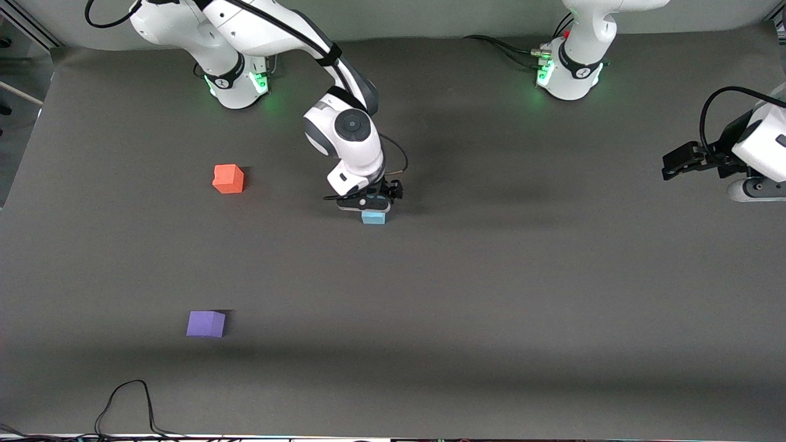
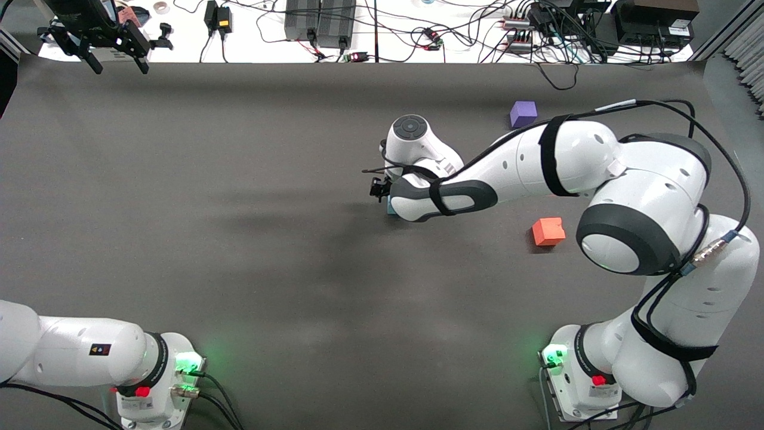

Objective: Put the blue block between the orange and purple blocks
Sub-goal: 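Close the right gripper on the blue cube and lift it, then carry the blue cube with the right gripper between orange and purple cubes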

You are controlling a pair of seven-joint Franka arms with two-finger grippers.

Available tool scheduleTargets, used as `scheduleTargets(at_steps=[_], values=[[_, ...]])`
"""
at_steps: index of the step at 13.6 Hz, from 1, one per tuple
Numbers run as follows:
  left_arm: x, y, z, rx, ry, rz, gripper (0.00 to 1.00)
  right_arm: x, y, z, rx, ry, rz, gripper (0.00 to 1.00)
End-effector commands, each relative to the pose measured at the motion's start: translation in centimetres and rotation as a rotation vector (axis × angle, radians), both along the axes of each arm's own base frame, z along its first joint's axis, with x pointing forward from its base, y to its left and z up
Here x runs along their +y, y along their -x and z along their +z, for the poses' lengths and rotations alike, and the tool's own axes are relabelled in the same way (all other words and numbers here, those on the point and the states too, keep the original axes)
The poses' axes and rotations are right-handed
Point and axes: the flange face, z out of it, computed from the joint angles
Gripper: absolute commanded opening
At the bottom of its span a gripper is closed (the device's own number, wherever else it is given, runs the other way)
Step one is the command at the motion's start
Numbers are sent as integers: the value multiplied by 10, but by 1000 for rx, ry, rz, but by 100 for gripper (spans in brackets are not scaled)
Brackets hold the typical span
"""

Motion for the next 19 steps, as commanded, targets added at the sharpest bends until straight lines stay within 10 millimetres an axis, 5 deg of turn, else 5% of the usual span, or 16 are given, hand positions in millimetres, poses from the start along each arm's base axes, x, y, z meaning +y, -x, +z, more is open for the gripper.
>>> scheduleTargets(at_steps=[1,4,10,12,15,19], values=[[3,2,0,1,11,-26,100,-8,-4,-3,-39,25,-4,93],[0,2,0,1,2,-34,100,-8,-4,-5,-38,26,-4,87],[-3,1,-1,2,-3,-44,100,-8,-6,-3,-50,12,-6,49],[-2,1,-1,1,-3,-42,100,-15,-14,5,-59,16,-8,45],[-2,0,-2,1,-3,-41,100,-43,-37,53,-43,69,17,44],[-2,0,-1,-3,-3,-35,100,-121,-76,128,8,34,53,44]])
